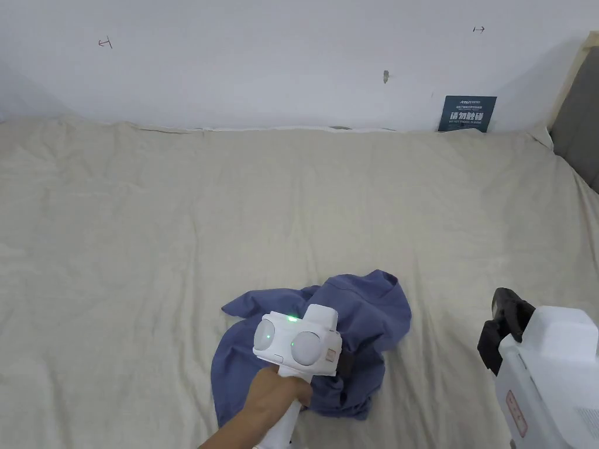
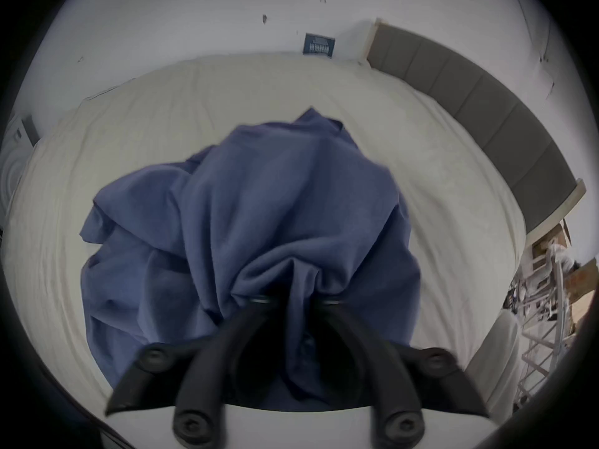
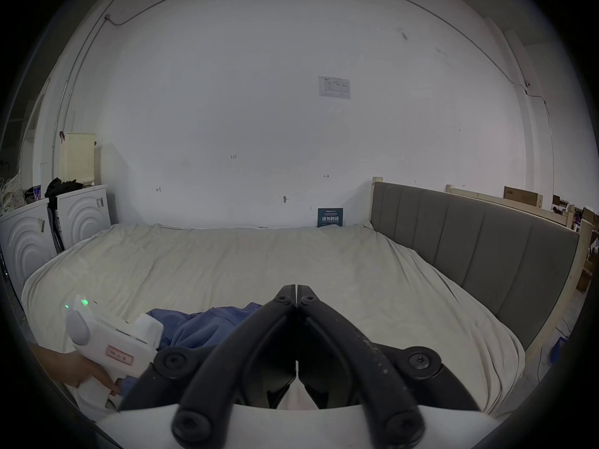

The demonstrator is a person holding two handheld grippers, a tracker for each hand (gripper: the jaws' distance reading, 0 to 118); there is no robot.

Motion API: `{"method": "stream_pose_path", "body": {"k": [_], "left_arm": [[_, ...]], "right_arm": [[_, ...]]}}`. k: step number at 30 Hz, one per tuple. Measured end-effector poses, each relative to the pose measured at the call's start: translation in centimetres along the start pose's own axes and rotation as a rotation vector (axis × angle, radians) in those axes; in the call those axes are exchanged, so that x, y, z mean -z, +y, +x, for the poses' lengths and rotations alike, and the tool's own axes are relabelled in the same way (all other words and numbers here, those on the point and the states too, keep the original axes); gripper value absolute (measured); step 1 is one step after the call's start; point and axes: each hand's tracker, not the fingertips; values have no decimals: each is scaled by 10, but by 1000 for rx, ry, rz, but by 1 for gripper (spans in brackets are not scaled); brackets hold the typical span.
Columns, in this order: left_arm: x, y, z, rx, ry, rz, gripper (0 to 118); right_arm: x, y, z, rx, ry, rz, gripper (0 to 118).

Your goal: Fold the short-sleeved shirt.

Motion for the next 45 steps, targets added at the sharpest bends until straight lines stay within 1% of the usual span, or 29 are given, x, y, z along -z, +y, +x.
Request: {"method": "stream_pose_path", "body": {"k": [1, 2, 3, 9, 10, 14, 17, 18, 19, 20, 21, 23, 24, 25, 28, 29, 30, 31, 33, 35, 36, 38, 42, 45], "left_arm": [[-10, 1, 0, -1, -17, 37, 86], [-16, 0, -5, -9, -34, 93, 107], [-28, 2, -6, -15, -29, 140, 118], [-131, 7, -13, -48, 67, 485, 117], [-121, 6, -26, -50, 103, 546, 117], [-172, -5, -38, -38, 267, 752, 117], [-190, -12, -51, -8, 394, 817, 116], [-200, -16, -48, 2, 424, 831, 114], [-205, -19, -51, 5, 442, 843, 105], [-210, -22, -55, 7, 451, 851, 95], [-213, -24, -59, 3, 455, 851, 81], [-219, -25, -68, -9, 466, 848, 33], [-222, -26, -72, -18, 464, 839, 5], [-222, -26, -76, -27, 462, 830, 0], [-227, -28, -90, -53, 423, 776, 0], [-226, -28, -90, -60, 441, 767, 0], [-222, -25, -92, -77, 451, 714, 0], [-217, -23, -96, -93, 428, 625, 0], [-204, -22, -104, -158, 360, 463, 0], [-175, -27, -115, -212, 285, 327, 0], [-164, -34, -117, -231, 256, 282, 0], [-145, -47, -113, -244, 246, 189, 0], [-106, -72, -109, -265, 198, 91, 0], [-86, -80, -103, -278, 183, 65, 0]], "right_arm": [[2, -1, 1, -2, 1, 0, 1], [3, 0, 2, -3, 3, 2, 1], [3, 0, 2, -3, 3, 6, 1], [-2, 17, -11, -1, 11, 47, 1], [-3, 19, -13, 0, 12, 55, 1], [-5, 30, -21, 0, 24, 87, 1], [-5, 37, -27, -3, 34, 105, 1], [-6, 38, -29, -5, 36, 111, 1], [-7, 39, -32, -7, 39, 115, 1], [-7, 42, -34, -10, 42, 119, 1], [-8, 43, -36, -11, 44, 122, 1], [-8, 44, -39, -14, 50, 128, 2], [-8, 46, -40, -14, 53, 128, 2], [-9, 46, -40, -12, 57, 130, 2], [-9, 47, -42, -10, 62, 132, 2], [-9, 46, -42, -11, 63, 131, 2], [-9, 46, -43, -11, 64, 129, 2], [-9, 45, -43, -11, 66, 128, 2], [-8, 44, -42, -14, 66, 123, 2], [-8, 41, -41, -16, 62, 115, 2], [-7, 40, -40, -13, 62, 111, 2], [-6, 36, -38, -7, 58, 99, 2], [-5, 29, -34, -11, 50, 75, 2], [-4, 23, -30, -15, 44, 59, 2]]}}
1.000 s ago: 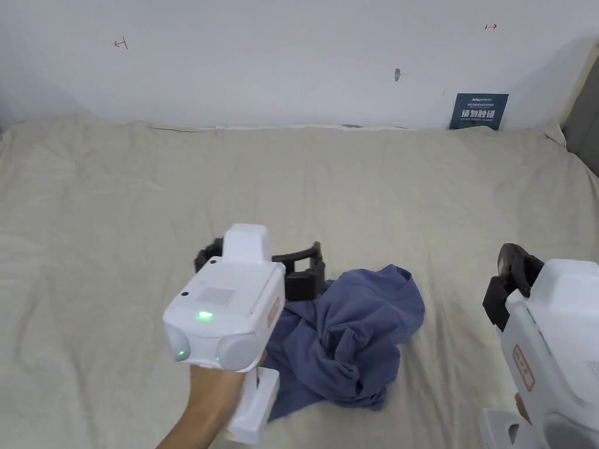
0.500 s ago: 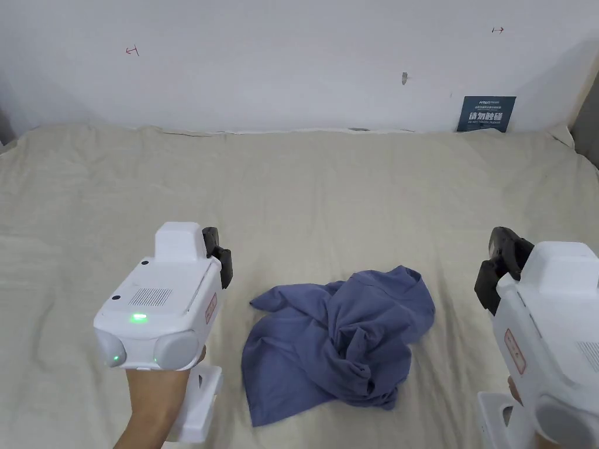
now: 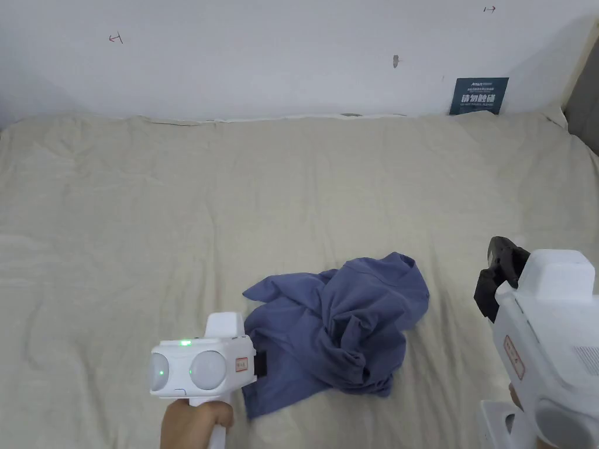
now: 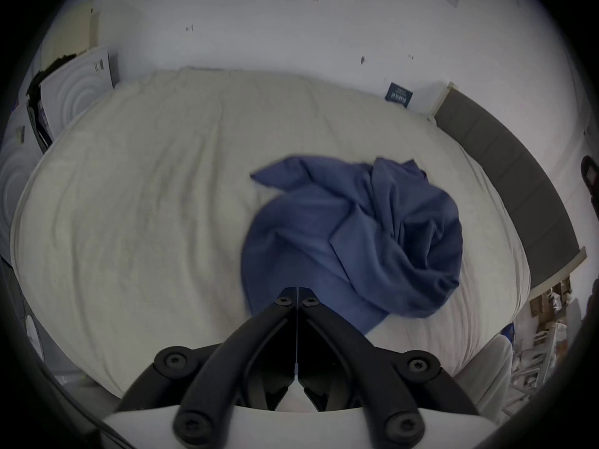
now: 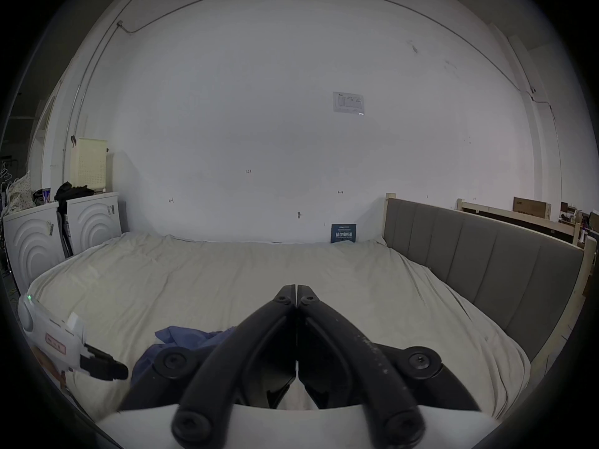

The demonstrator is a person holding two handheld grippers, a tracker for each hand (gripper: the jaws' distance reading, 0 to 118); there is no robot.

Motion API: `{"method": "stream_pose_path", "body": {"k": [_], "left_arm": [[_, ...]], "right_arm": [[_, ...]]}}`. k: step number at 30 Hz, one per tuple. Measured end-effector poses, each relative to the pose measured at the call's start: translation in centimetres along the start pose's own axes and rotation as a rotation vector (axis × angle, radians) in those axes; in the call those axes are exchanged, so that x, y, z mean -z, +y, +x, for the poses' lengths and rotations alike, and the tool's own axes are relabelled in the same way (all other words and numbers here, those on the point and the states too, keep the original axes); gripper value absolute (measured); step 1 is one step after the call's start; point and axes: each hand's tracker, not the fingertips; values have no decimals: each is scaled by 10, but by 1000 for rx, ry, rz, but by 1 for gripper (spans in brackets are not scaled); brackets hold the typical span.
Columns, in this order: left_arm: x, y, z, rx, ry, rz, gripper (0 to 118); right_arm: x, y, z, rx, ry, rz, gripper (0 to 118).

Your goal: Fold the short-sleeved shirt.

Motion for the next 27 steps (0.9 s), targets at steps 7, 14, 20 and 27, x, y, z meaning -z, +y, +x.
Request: {"method": "stream_pose_path", "body": {"k": [7, 14, 20, 27], "left_arm": [[16, -19, 28, -30, 29, -49, 103], [28, -41, 53, 108, 122, -37, 20], [7, -28, 50, 26, 26, 19, 2], [-18, -10, 17, 53, -82, 180, 2]], "right_arm": [[3, -13, 8, 15, -14, -35, 2], [13, -22, 17, 23, -23, -67, 2], [49, -33, 23, 27, -14, -158, 10], [168, -54, 23, 41, 37, -475, 77]]}}
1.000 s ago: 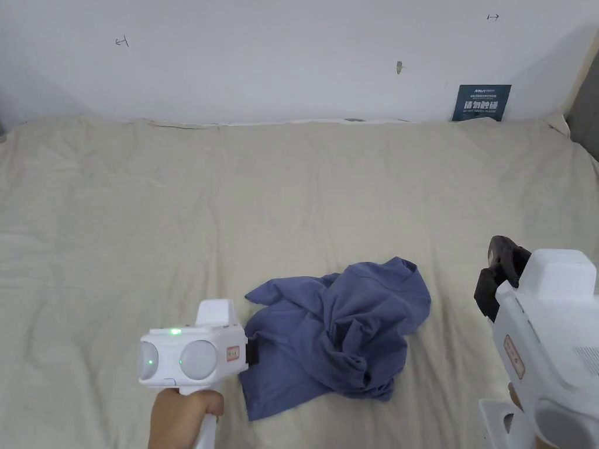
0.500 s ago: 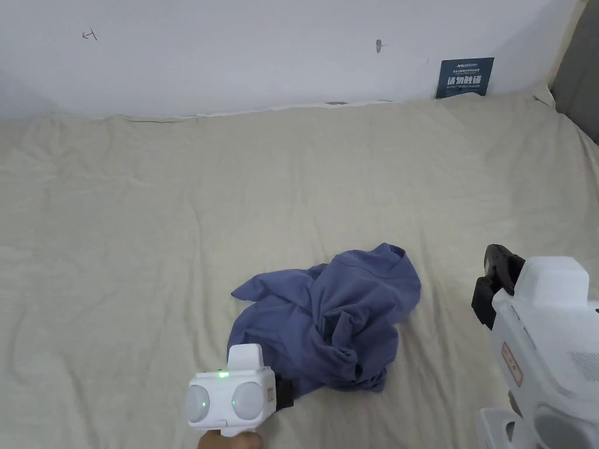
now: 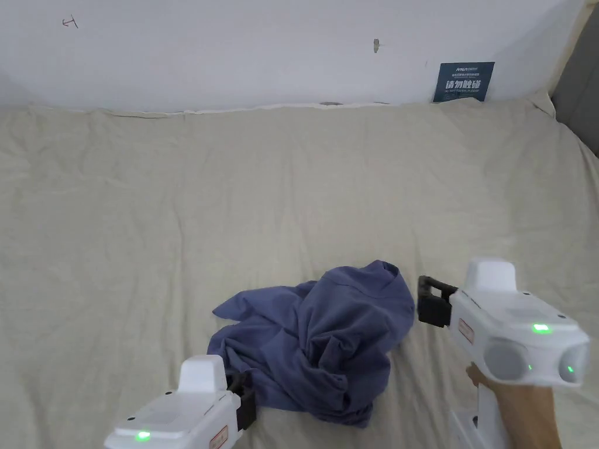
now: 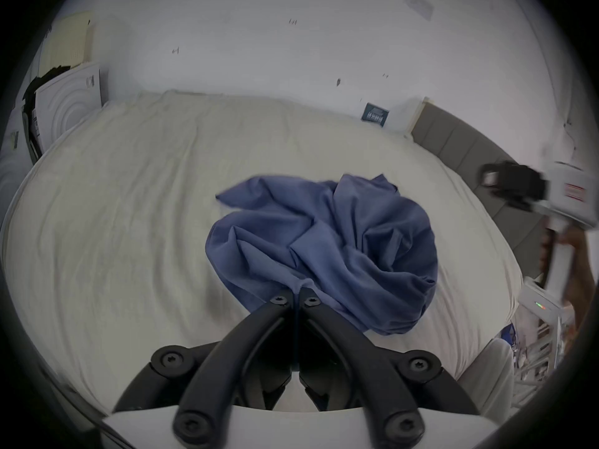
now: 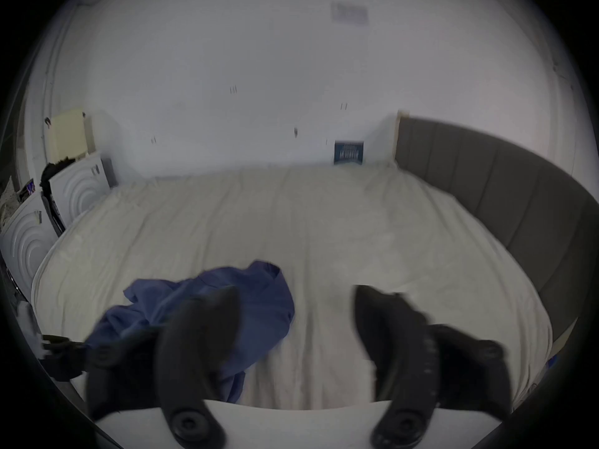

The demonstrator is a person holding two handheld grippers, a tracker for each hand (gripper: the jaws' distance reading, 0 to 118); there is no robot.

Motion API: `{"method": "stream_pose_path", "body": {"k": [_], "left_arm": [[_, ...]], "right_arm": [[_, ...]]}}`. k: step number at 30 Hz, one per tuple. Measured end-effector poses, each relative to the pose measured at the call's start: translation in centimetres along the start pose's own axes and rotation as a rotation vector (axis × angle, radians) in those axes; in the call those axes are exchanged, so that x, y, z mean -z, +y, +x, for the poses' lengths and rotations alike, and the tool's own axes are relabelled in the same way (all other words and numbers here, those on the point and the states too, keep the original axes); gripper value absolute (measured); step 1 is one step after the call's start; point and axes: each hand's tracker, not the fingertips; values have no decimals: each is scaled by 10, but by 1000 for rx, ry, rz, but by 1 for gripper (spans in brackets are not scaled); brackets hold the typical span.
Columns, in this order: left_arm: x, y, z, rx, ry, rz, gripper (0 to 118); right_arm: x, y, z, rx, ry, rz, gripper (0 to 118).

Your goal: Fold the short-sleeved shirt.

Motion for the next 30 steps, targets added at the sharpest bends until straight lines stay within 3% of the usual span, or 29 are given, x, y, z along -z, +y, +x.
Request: {"method": "stream_pose_path", "body": {"k": [1, 3, 6, 9, 11, 12, 13, 15, 17, 21, 23, 30], "left_arm": [[-1, 3, -3, 12, -11, 5, 2], [2, 3, -11, 27, -10, 20, 2], [6, 5, -24, 8, -10, 21, 2], [10, 5, -34, -20, -16, 9, 2], [12, 6, -34, -22, -17, 2, 2], [13, 5, -36, -23, -18, -2, 2], [15, 5, -37, -23, -20, -7, 2], [13, 5, -34, -19, -20, -17, 2], [13, 4, -35, -16, -15, -17, 2], [8, 9, -34, -43, -13, 3, 2], [2, 16, -35, -64, 15, 39, 2], [-24, 88, -71, -125, 35, 210, 2]], "right_arm": [[21, 4, 0, 19, 7, -39, 96], [58, 10, -1, 32, 33, -116, 113], [110, 17, -8, 39, 40, -201, 113], [155, 17, -14, -6, 11, -281, 112], [172, 16, -21, -33, 10, -307, 90], [179, 15, -24, -34, 18, -312, 73], [186, 12, -26, -37, 29, -343, 47], [185, 9, -31, -60, 31, -349, 40], [177, 12, -31, -95, 43, -337, 5], [141, 20, -34, -147, 49, -264, 4], [114, 31, -31, -155, 19, -200, 4], [7, 103, -6, -158, 72, 43, 4]]}}
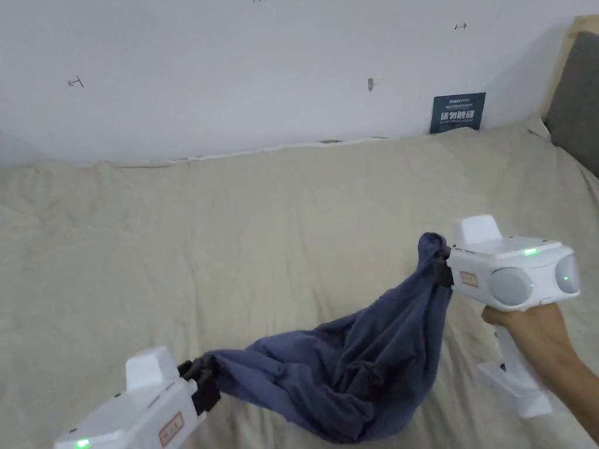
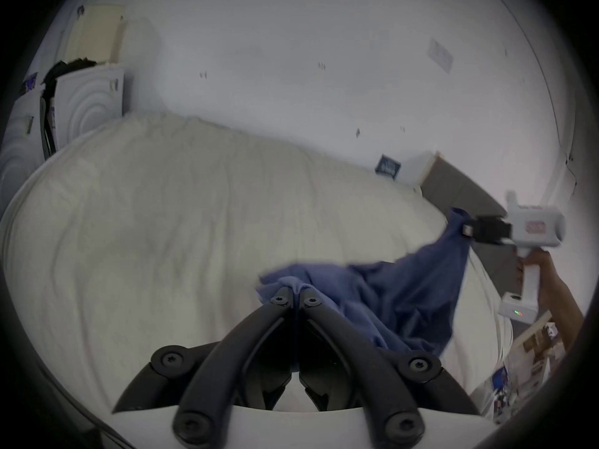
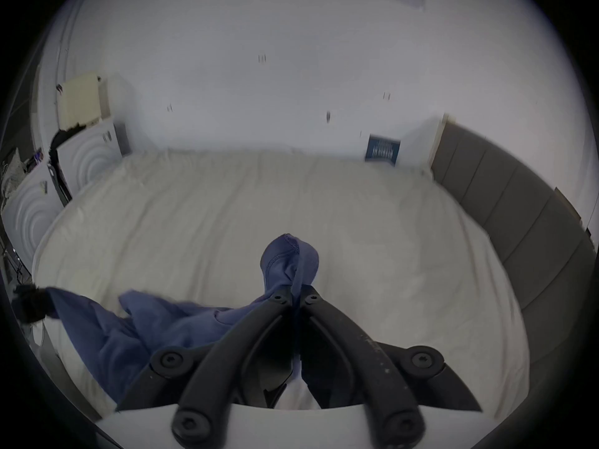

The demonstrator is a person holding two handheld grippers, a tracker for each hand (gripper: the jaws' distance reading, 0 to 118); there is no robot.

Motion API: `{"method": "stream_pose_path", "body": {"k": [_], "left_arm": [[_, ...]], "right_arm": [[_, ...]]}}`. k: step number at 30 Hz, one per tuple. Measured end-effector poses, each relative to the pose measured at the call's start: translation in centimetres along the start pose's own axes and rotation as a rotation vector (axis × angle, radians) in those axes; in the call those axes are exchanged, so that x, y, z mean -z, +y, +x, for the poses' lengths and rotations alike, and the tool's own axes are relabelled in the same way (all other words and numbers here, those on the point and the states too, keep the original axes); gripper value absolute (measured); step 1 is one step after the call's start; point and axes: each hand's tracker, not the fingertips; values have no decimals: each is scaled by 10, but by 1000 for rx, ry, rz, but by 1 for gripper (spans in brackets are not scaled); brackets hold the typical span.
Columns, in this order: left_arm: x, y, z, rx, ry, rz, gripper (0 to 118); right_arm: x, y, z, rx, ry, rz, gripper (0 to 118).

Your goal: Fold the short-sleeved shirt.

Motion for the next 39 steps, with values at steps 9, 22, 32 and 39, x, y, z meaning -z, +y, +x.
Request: {"method": "stream_pose_path", "body": {"k": [9, 22, 32, 39], "left_arm": [[-22, 177, -16, 110, 152, 262, 2], [6, 361, -4, 111, 298, 418, 2], [64, 347, -16, 201, 387, 406, 2], [91, 267, -48, 225, 394, 287, 2]], "right_arm": [[-87, 114, 32, 72, 4, 235, 4], [-93, 221, 34, 132, -77, 402, 4], [-35, 209, 30, 164, -85, 401, 4], [12, 146, 30, 174, -89, 285, 4]]}}
